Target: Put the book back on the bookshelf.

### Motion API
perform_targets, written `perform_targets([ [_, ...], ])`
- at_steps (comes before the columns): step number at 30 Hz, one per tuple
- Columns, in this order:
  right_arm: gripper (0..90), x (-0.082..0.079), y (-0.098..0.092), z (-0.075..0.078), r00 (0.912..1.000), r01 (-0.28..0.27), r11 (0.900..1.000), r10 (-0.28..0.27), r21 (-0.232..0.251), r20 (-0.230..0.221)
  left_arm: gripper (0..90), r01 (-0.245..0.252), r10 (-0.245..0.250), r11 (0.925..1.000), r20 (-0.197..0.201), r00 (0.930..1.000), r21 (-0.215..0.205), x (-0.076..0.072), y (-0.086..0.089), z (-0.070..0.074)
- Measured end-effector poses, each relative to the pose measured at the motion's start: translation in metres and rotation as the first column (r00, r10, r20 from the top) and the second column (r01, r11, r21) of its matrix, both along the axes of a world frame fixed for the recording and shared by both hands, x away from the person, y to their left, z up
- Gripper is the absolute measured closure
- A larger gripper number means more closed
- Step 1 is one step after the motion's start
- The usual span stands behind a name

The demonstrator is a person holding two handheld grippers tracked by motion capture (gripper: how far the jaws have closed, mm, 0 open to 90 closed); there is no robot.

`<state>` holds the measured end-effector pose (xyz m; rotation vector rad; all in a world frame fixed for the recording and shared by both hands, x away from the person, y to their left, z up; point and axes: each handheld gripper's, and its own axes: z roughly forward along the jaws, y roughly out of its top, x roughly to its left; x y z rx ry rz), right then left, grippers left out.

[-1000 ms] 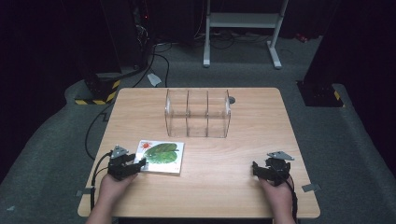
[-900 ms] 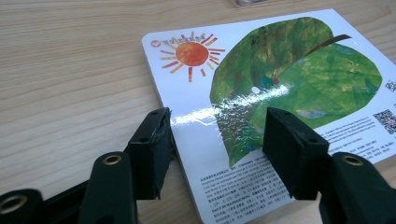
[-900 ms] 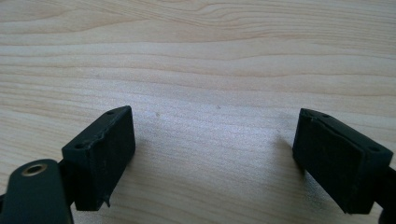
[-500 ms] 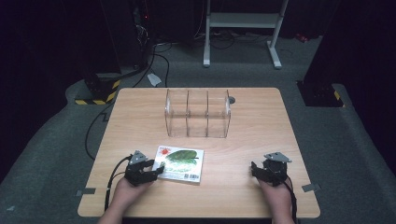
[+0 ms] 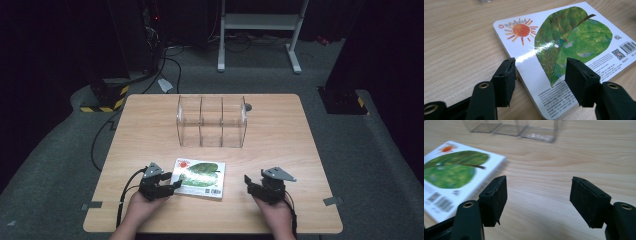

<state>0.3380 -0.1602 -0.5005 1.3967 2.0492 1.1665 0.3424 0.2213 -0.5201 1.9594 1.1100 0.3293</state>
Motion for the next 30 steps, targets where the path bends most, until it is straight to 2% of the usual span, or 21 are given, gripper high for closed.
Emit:
perform_targets([
  [2,29.5,-0.001,0.016,0.0,0.9992,-0.04,0.999,0.04,-0.013,0.001,42.0,-0.007,0.007,1.0,0.004,1.0,0.004,0.0,-0.001,0.0],
  [3,29.8,0.0,0.031,-0.002,0.9972,-0.073,0.997,0.073,0.014,-0.015,41.7,-0.013,0.013,0.9999,0.006,0.9999,0.007,0.0,-0.001,0.0],
  [4,29.8,0.0,0.031,-0.002,0.9972,-0.073,0.997,0.073,0.014,-0.015,41.5,-0.013,0.013,0.9999,0.006,0.9999,0.007,0.0,-0.001,0.0],
  [5,29.7,0.001,0.044,-0.006,0.9935,-0.103,0.994,0.105,0.028,-0.046,41.5,-0.024,0.024,0.9997,-0.002,0.9997,-0.005,0.0,-0.001,-0.002],
  [6,29.7,0.001,0.044,-0.006,0.9935,-0.103,0.994,0.105,0.028,-0.046,41.6,-0.024,0.024,0.9997,-0.002,0.9997,-0.005,0.0,-0.001,-0.002],
  [7,29.8,0.001,0.05,-0.008,0.9911,-0.119,0.993,0.12,0.023,-0.058,41.6,-0.025,0.025,0.9997,-0.006,0.9997,-0.001,0.0,0.0,-0.002],
  [8,29.9,0.0,0.062,-0.012,0.9856,-0.156,0.988,0.155,-0.006,-0.067,43.5,-0.012,0.012,0.9999,-0.021,0.9997,-0.011,0.0,-0.001,-0.005],
  [10,29.9,-0.002,0.067,-0.013,0.9835,-0.163,0.987,0.162,-0.006,-0.08,42.2,-0.012,0.012,0.9998,-0.02,0.9997,-0.014,-0.001,-0.001,-0.005],
  [11,30.6,-0.002,0.072,-0.015,0.9787,-0.186,0.982,0.185,-0.01,-0.089,42.5,-0.011,0.011,0.9998,-0.024,0.9996,-0.015,-0.001,0.0,-0.005],
  [14,31.0,-0.002,0.076,-0.016,0.9777,-0.188,0.982,0.184,-0.032,-0.101,42.5,-0.014,0.013,0.9996,-0.031,0.9994,-0.026,-0.001,0.001,-0.006],
  [15,30.8,0.0,0.078,-0.018,0.9739,-0.2,0.979,0.195,-0.027,-0.115,41.9,-0.014,0.013,0.9996,-0.031,0.9994,-0.024,-0.003,0.0,-0.006],
  [20,30.9,0.001,0.079,-0.019,0.9708,-0.206,0.978,0.203,-0.013,-0.128,40.4,0.0,0.0,0.9997,-0.035,0.9994,-0.025,-0.004,-0.003,-0.006],
  [26,32.2,0.001,0.077,-0.018,0.9714,-0.199,0.98,0.196,-0.01,-0.134,40.5,0.007,-0.007,0.9997,-0.036,0.9993,-0.024,-0.005,-0.006,-0.006],
  [30,33.1,0.002,0.076,-0.019,0.9685,-0.203,0.979,0.202,0.003,-0.146,41.2,0.025,-0.026,0.9993,-0.039,0.9989,-0.027,-0.006,-0.008,-0.006],
])
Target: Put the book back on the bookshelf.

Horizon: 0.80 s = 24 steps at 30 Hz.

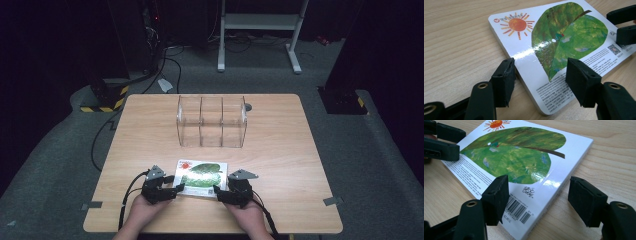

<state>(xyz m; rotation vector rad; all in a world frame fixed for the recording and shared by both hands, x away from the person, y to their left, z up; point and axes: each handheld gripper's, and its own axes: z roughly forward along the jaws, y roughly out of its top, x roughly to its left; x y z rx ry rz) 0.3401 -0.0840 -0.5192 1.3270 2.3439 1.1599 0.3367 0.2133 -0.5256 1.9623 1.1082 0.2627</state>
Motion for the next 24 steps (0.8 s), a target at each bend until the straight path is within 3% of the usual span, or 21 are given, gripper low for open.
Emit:
perform_targets([
  [18,33.7,0.002,-0.014,0.001,0.9992,0.039,0.999,-0.039,-0.021,0.013,42.1,0.02,-0.02,0.9998,-0.002,0.9998,0.002,-0.002,-0.022,0.001],
  [24,34.7,0.003,-0.024,0.002,0.9978,0.065,0.998,-0.065,-0.025,0.011,42.8,0.051,-0.051,0.9987,0.004,0.9987,0.005,-0.003,-0.032,0.001],
])
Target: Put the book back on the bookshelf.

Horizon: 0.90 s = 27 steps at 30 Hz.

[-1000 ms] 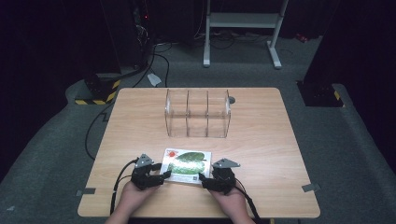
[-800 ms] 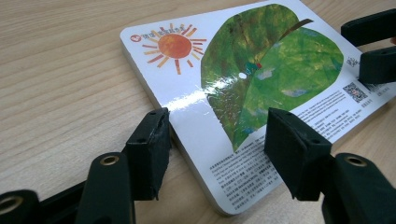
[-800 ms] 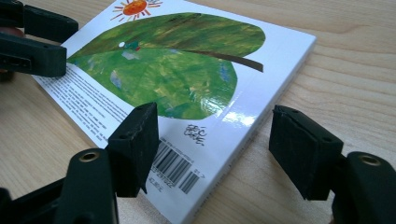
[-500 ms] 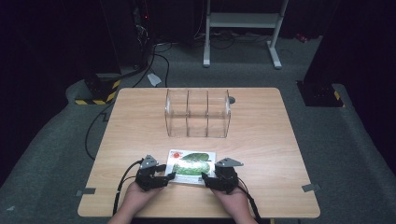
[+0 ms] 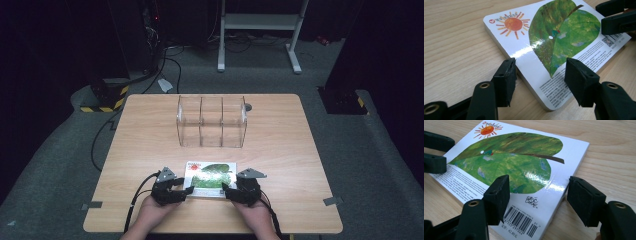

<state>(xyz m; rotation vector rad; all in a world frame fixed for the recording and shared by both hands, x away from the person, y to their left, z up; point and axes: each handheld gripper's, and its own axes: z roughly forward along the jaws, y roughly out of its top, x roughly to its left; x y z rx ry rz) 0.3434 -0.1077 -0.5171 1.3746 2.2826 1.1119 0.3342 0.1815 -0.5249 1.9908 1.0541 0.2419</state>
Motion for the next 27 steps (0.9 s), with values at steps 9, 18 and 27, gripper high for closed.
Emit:
perform_targets([
  [9,36.0,0.003,-0.012,-0.001,0.9998,0.019,1.0,-0.019,0.007,0.008,44.1,0.022,-0.022,0.9997,-0.001,0.9998,-0.007,-0.002,-0.008,0.0],
  [18,36.4,-0.008,-0.015,0.001,0.9996,-0.024,1.0,0.024,-0.012,0.014,48.3,0.011,-0.011,0.9999,0.009,0.9999,-0.01,-0.003,-0.007,0.0],
  [27,30.4,-0.014,-0.021,-0.001,0.9968,-0.078,0.997,0.079,0.013,-0.015,48.1,-0.038,0.038,0.9988,-0.019,0.9991,-0.031,0.002,-0.008,-0.001],
])
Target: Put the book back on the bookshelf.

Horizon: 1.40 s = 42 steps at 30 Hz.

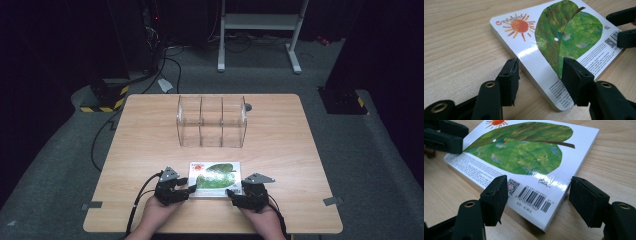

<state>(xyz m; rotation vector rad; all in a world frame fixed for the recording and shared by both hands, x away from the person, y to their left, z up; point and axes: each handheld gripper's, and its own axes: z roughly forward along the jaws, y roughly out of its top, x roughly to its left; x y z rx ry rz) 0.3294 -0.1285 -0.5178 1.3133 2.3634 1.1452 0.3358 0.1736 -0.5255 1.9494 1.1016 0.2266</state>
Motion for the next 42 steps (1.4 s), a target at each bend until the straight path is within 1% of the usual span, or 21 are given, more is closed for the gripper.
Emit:
perform_targets([
  [2,29.6,-0.001,0.0,0.0,1.0,-0.006,1.0,0.006,0.001,-0.003,48.1,0.005,-0.005,1.0,0.003,1.0,0.002,0.001,0.0,0.0],
  [3,28.6,-0.001,-0.001,-0.001,0.9998,-0.018,1.0,0.018,-0.001,0.001,48.1,0.009,-0.009,0.9999,0.007,0.9999,0.009,0.001,-0.001,0.0],
  [4,25.8,-0.001,0.0,-0.001,0.9998,-0.021,1.0,0.021,0.0,-0.005,48.1,0.003,-0.003,1.0,0.008,1.0,0.008,0.001,-0.002,0.0],
  [6,24.9,-0.002,0.001,-0.001,0.9998,-0.019,1.0,0.019,-0.003,-0.009,49.5,0.004,-0.005,0.9999,0.01,0.9999,0.012,0.001,-0.001,0.001],
  [7,22.9,-0.003,0.003,-0.001,0.9997,-0.025,0.999,0.025,-0.025,0.006,50.0,0.005,-0.005,0.9999,0.011,0.9999,0.011,0.001,-0.001,0.001],
  [9,21.8,-0.003,0.004,-0.002,0.9993,-0.033,0.999,0.033,-0.033,0.015,50.3,0.004,-0.005,0.9999,0.01,0.9999,0.01,0.001,-0.001,0.001],
  [13,21.1,-0.003,0.004,-0.002,0.9995,-0.03,0.999,0.03,-0.026,0.008,50.4,0.004,-0.004,0.9999,0.015,0.9999,0.01,0.0,-0.001,0.002],
  [18,19.9,-0.003,0.006,-0.002,0.9994,-0.032,0.999,0.033,-0.04,0.012,50.4,0.015,-0.015,0.9996,0.023,0.9996,0.022,-0.001,0.0,0.002],
  [20,19.3,-0.002,0.007,-0.002,0.9995,-0.031,0.999,0.031,-0.041,0.01,50.4,0.012,-0.012,0.9999,0.025,0.9996,0.007,-0.002,0.0,0.003],
  [21,19.3,-0.002,0.007,-0.002,0.9995,-0.031,0.999,0.031,-0.041,0.01,50.5,0.012,-0.012,0.9999,0.025,0.9996,0.007,-0.002,0.0,0.003],
  [24,17.7,-0.002,0.008,-0.002,0.9996,-0.028,0.999,0.029,-0.04,0.007,50.5,0.013,-0.013,0.9999,0.042,0.999,0.01,-0.003,0.0,0.005],
  [26,17.4,-0.002,0.008,-0.002,0.9995,-0.029,0.999,0.029,-0.041,0.007,50.5,0.011,-0.011,0.9999,0.043,0.999,0.005,-0.004,0.0,0.006],
  [29,15.1,-0.002,0.009,-0.002,0.9994,-0.035,0.999,0.036,-0.039,0.003,50.6,0.014,-0.014,0.9999,0.056,0.9983,0.007,-0.004,0.0,0.007],
  [30,14.8,-0.002,0.009,-0.002,0.9992,-0.039,0.998,0.039,-0.04,0.001,50.6,0.007,-0.007,1.0,0.055,0.9985,0.005,-0.005,-0.001,0.007],
  [33,14.1,-0.002,0.009,-0.002,0.9992,-0.041,0.998,0.041,-0.043,-0.001,50.6,0.01,-0.01,0.9999,0.059,0.9982,0.009,-0.005,-0.001,0.007],
  [34,13.9,-0.002,0.009,-0.002,0.9991,-0.042,0.998,0.042,-0.045,0.0,50.6,0.013,-0.013,0.9998,0.064,0.9979,0.012,-0.005,-0.001,0.008],
  [35,13.9,-0.002,0.01,-0.002,0.9992,-0.04,0.998,0.04,-0.047,0.001,50.6,0.008,-0.009,0.9999,0.067,0.9977,0.007,-0.005,-0.002,0.009],
  [37,13.8,-0.002,0.01,-0.001,0.9994,-0.036,0.998,0.036,-0.047,-0.004,50.6,0.009,-0.01,0.9999,0.083,0.9965,0.01,-0.006,-0.002,0.01],
  [38,13.6,-0.002,0.011,-0.001,0.9993,-0.037,0.998,0.037,-0.054,0.001,50.9,0.011,-0.012,0.9999,0.09,0.9959,0.012,-0.006,-0.002,0.01],
  [40,13.5,-0.002,0.011,-0.001,0.9993,-0.037,0.998,0.037,-0.058,0.001,50.9,0.01,-0.011,0.9999,0.091,0.9958,0.012,-0.006,-0.003,0.01],
  [42,13.5,-0.002,0.011,-0.001,0.9993,-0.036,0.998,0.036,-0.06,0.002,50.9,0.012,-0.013,0.9999,0.104,0.9945,0.008,-0.007,-0.002,0.011],
])
